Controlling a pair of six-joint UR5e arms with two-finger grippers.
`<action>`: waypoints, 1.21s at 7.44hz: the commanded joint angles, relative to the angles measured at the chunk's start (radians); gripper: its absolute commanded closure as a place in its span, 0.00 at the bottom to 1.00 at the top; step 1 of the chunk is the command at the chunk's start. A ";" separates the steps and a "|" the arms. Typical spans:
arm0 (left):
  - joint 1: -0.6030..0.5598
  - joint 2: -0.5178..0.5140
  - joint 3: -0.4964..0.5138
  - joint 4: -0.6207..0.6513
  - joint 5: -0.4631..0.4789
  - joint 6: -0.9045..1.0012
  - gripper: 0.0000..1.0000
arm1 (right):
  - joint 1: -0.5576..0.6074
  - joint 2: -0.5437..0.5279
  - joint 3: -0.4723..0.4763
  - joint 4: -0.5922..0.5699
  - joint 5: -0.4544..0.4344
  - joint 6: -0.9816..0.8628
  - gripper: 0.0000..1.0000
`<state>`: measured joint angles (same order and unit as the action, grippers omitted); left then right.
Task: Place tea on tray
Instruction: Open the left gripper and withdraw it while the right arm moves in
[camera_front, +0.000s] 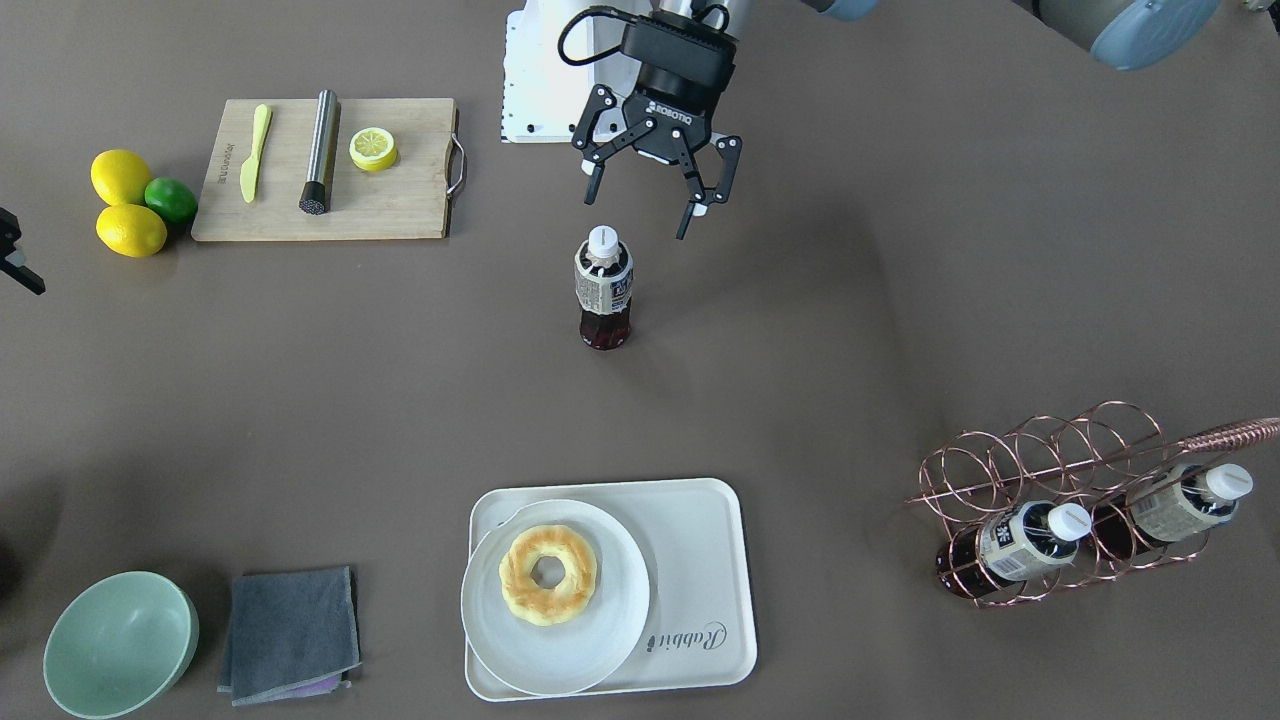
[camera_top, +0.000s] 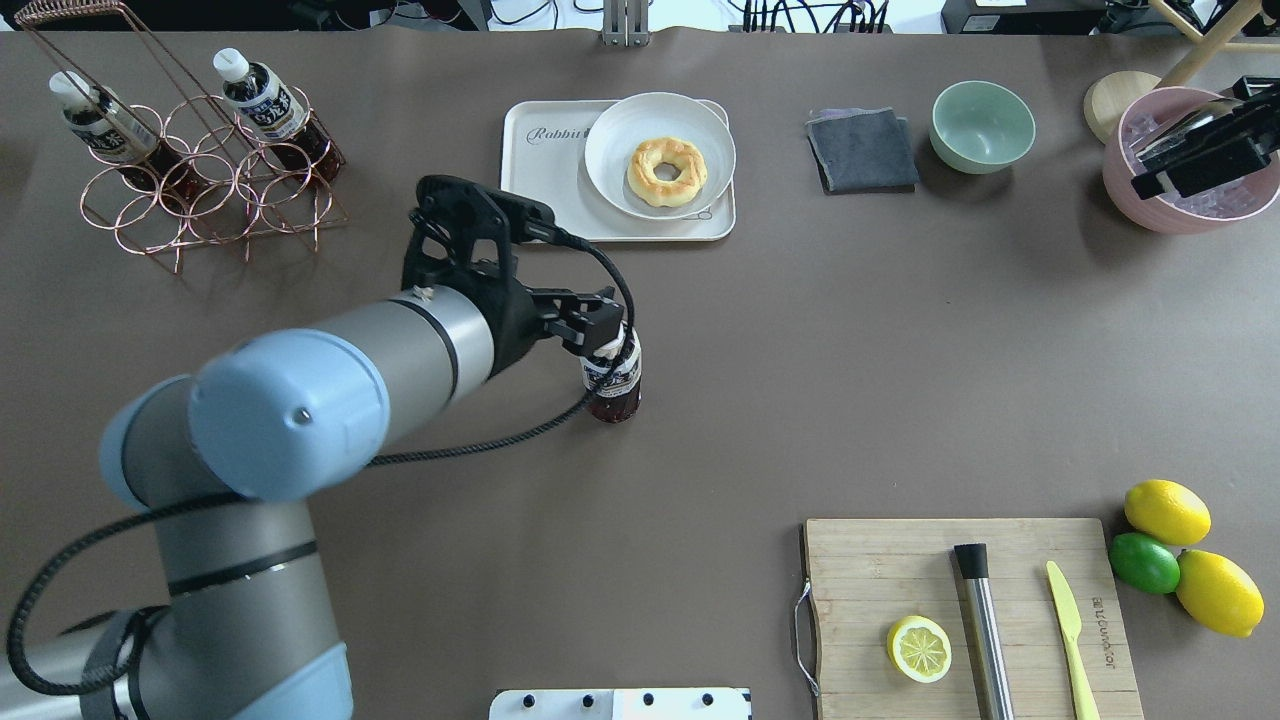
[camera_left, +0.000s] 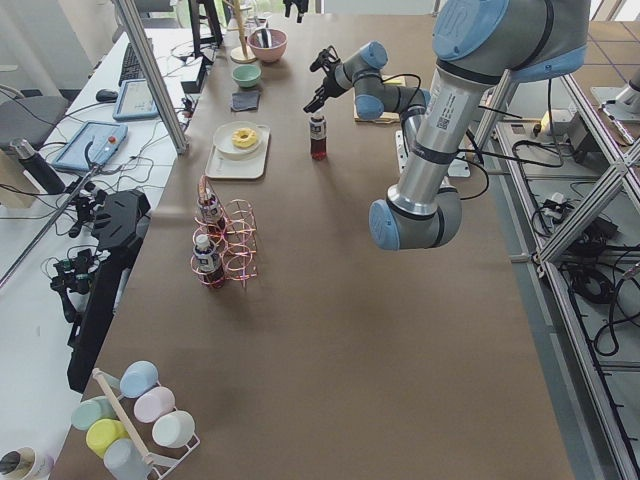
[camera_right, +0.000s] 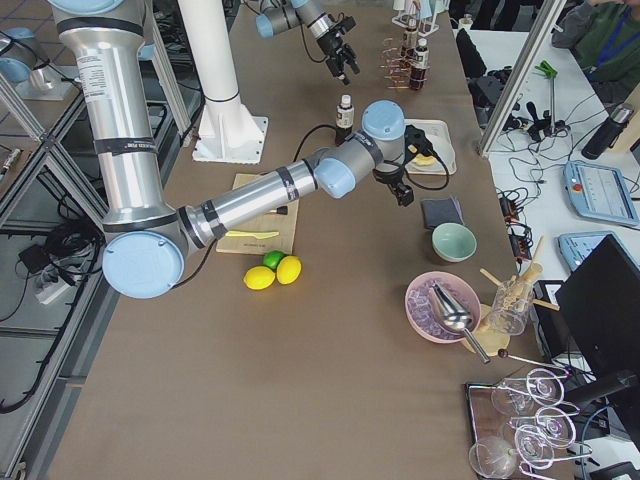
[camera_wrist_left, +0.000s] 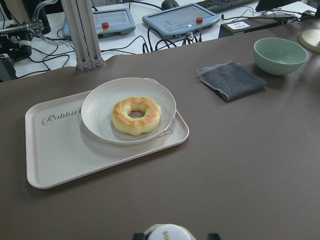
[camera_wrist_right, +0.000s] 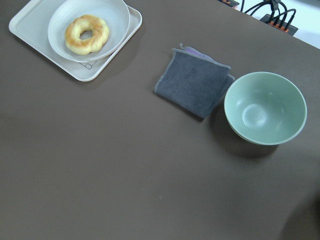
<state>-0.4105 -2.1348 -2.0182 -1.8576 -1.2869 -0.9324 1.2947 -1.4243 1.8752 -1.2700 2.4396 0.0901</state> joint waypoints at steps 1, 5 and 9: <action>-0.247 0.134 -0.043 0.003 -0.362 0.056 0.01 | -0.102 0.099 0.004 0.099 -0.025 0.263 0.00; -0.652 0.463 -0.060 -0.003 -0.895 0.330 0.00 | -0.401 0.232 0.128 0.124 -0.311 0.635 0.00; -0.821 0.682 -0.005 -0.002 -1.059 0.560 0.00 | -0.699 0.413 0.128 -0.005 -0.707 0.787 0.00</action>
<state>-1.1688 -1.5184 -2.0578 -1.8606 -2.3188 -0.4938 0.7188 -1.1000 2.0034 -1.1784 1.9086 0.8338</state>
